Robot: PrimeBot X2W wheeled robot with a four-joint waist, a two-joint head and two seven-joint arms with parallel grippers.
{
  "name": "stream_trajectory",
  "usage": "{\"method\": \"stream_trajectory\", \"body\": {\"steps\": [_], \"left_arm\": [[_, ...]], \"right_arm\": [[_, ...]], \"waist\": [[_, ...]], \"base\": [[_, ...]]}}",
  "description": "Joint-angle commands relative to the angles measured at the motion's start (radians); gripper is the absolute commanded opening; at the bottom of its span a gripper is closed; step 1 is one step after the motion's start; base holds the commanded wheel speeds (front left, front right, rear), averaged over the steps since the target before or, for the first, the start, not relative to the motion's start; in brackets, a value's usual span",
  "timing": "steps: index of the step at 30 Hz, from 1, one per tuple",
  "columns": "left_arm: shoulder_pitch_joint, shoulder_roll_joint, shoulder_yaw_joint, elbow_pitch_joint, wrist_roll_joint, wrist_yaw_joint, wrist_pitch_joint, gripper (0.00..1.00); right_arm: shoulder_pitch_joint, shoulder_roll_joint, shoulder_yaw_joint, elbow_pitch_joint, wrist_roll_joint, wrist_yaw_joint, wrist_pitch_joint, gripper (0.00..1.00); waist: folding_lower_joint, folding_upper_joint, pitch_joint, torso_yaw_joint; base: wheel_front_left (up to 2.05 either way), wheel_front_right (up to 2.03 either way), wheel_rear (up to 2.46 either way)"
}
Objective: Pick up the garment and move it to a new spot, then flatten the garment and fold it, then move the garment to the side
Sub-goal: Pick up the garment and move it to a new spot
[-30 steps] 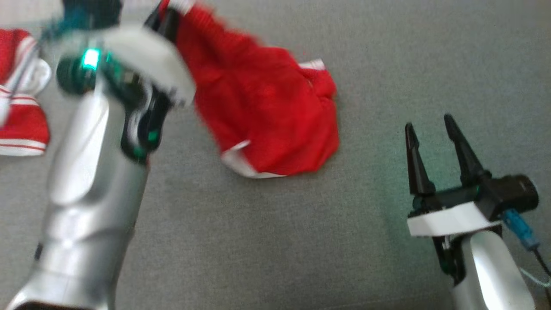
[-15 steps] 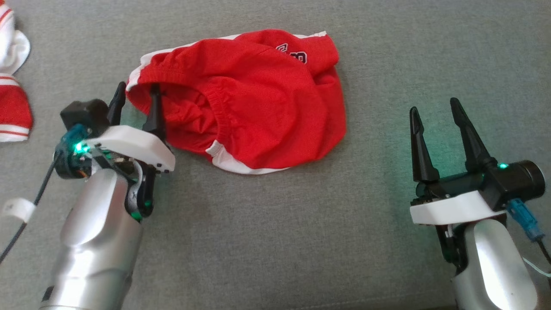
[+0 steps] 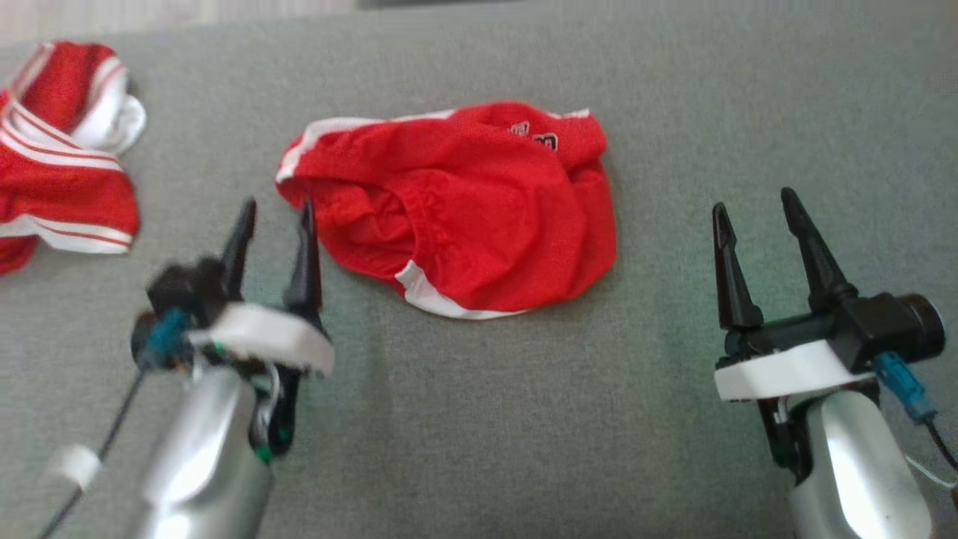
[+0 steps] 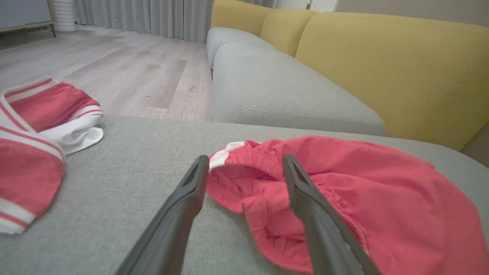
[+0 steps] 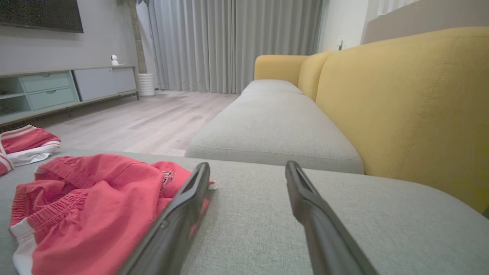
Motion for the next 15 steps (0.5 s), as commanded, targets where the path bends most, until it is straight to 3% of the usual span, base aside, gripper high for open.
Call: {"method": "stream_trajectory", "body": {"steps": [1, 15], "left_arm": [[-0.004, 0.026, 0.026, -0.038, 0.014, 0.006, -0.010, 1.00], [0.366, 0.022, 0.012, -0.283, 0.000, 0.103, -0.036, 1.00]], "right_arm": [[0.007, -0.002, 0.016, -0.027, 0.002, -0.001, -0.009, 1.00], [0.148, -0.002, 0.048, 0.026, 0.032, -0.001, -0.009, 1.00]], "waist": [[0.0001, -0.0001, -0.042, 0.021], [0.0001, -0.0001, -0.196, 0.052]], "base": [[0.00, 0.00, 0.00], [0.00, 0.00, 0.00]]}}
